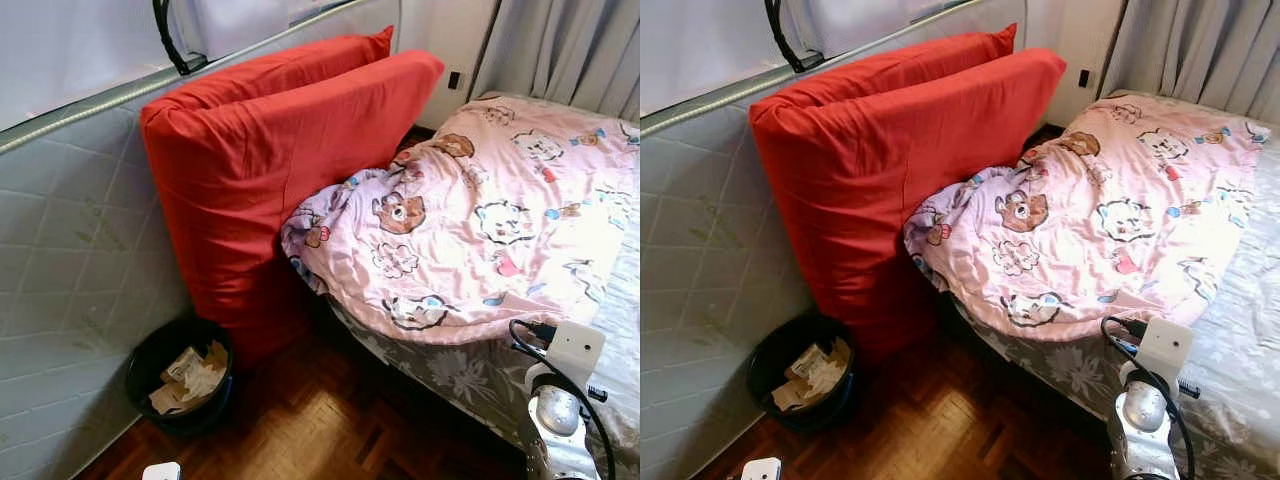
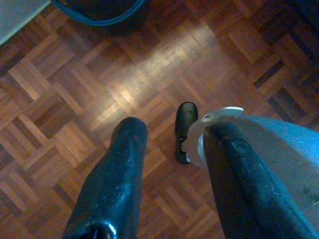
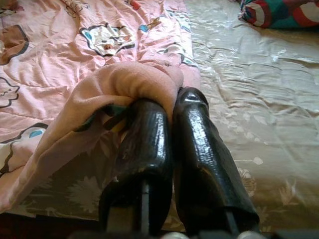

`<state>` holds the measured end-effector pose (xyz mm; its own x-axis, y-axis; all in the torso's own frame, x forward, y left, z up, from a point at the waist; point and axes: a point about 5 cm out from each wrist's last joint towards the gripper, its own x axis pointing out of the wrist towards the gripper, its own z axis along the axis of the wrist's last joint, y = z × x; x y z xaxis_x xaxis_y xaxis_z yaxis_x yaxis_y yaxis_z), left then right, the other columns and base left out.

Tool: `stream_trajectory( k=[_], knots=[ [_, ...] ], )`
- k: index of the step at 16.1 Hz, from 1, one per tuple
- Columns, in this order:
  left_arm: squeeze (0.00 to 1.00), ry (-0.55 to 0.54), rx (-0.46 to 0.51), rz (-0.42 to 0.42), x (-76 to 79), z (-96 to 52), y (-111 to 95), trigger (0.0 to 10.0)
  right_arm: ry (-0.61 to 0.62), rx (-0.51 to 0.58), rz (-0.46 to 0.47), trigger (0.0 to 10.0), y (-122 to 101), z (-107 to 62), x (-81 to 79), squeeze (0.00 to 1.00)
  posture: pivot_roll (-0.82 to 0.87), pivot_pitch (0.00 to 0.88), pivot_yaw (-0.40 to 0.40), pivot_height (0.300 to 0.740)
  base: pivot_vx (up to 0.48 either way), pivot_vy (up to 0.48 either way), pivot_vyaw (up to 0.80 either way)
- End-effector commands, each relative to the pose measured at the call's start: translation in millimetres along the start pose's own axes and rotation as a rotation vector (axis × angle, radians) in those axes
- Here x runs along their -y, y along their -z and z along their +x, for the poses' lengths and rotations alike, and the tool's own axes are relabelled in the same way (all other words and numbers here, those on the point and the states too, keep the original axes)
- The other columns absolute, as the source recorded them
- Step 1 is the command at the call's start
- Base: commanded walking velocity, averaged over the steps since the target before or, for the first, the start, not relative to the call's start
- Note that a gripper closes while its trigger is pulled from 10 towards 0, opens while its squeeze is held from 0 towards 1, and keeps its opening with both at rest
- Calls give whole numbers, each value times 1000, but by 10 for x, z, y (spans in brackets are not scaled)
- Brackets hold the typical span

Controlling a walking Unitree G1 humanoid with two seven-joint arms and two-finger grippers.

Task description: Clean up the room

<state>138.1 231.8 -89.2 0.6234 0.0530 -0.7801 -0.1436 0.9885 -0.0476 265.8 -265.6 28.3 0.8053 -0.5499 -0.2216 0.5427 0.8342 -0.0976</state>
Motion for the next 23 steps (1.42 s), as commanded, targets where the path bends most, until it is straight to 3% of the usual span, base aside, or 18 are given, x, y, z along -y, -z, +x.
stream_trajectory(
  k=[1, 2, 6, 7, 8, 12, 15, 18, 23],
  knots=[
    [0, 5, -2, 7, 73, -2, 48, 10000, -19, -121, 31, 10000, 273, -62, 41, 0, 77, 72, 38, 740, 0, 0, 0],
    [0, 10, 8, 9, 98, -4, 55, 10000, -31, -157, 54, 10000, 364, -82, 60, 0, 77, 71, 38, 740, 0, 0, 0],
    [0, -51, 44, -9, -373, -174, 93, 10000, -109, -39, 94, 10000, 158, -4, -44, 0, 77, 72, 39, 740, 0, 0, 0],
    [0, -55, 49, -9, -399, -172, 63, 10000, -109, -42, 93, 10000, 163, 2, -40, 0, 81, 72, 38, 740, 0, 0, 0],
    [0, -50, 86, -5, -362, -90, -134, 10000, -64, -96, 55, 10000, 240, 12, 34, 0, 82, 73, 38, 740, 0, 0, 0],
    [0, -3, 129, 7, -1, 76, -352, 10000, 18, -242, -25, 10000, 458, -26, 220, 0, 78, 79, 39, 740, 0, 0, 0],
    [0, 5, 155, 6, 51, 91, -398, 10000, 44, -331, -55, 10000, 621, -97, 362, 0, 78, 83, 38, 740, 0, 0, 0],
    [0, 6, 180, 8, 48, 89, -437, 10000, -15, -390, -73, 10000, 748, -180, 352, 0, 75, 88, 36, 740, 0, 0, 0],
    [0, 5, 202, 7, 58, 89, -465, 10000, -13, -441, -85, 10000, 850, -252, 379, 0, 81, 91, 33, 740, 0, 0, 0]
  ],
)
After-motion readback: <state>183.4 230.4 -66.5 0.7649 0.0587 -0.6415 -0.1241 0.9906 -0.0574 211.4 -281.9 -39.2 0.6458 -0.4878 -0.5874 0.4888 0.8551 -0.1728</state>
